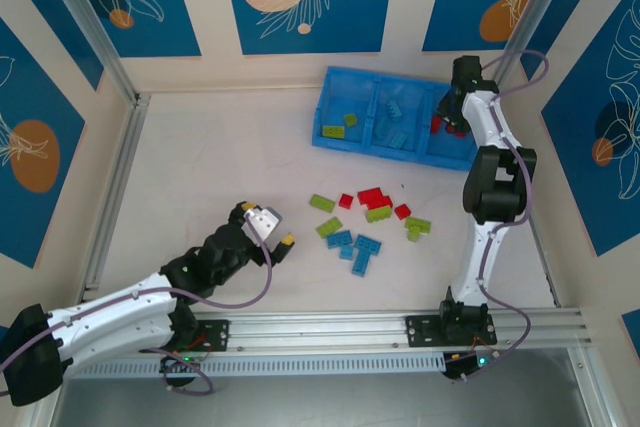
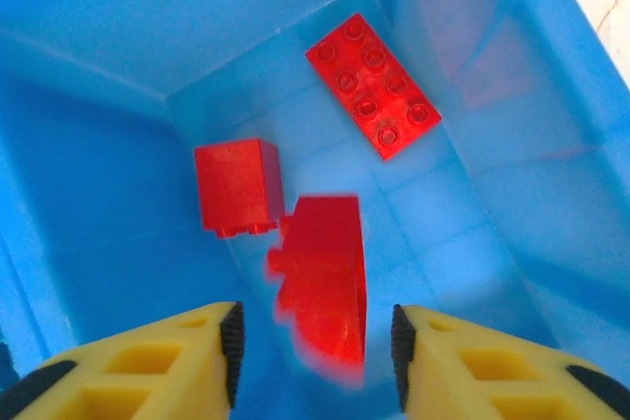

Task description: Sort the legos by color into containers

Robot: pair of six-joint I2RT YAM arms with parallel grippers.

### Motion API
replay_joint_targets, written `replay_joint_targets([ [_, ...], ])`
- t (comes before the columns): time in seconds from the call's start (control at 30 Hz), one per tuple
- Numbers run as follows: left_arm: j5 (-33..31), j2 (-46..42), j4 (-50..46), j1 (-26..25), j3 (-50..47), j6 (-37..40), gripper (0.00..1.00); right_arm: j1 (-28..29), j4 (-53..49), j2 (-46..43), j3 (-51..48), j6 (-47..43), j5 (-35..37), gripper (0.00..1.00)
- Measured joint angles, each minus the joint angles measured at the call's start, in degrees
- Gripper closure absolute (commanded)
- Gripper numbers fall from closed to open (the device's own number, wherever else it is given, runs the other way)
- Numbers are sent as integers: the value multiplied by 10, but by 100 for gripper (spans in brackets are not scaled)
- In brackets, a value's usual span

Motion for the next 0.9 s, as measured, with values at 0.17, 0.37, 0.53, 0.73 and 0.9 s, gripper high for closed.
replay_joint_targets([
  [0.17,-8,19,-4,0,1,-1,0,1,-33,-47,-17,17,-1,48],
  [0.37,-8,14,-28,0,23,-38,0,28,17,-302,-243,34,-46,47],
  [0.53,16,50,-87,0,104,-145,5,136,75,-530,-413,15,-144,41],
  [0.73,101,197,-164,0,232,-298,18,265,69,-620,-519,-8,-195,39],
  [0.9,167,349,-215,-21,318,-375,30,262,51,-650,-601,9,-192,36],
])
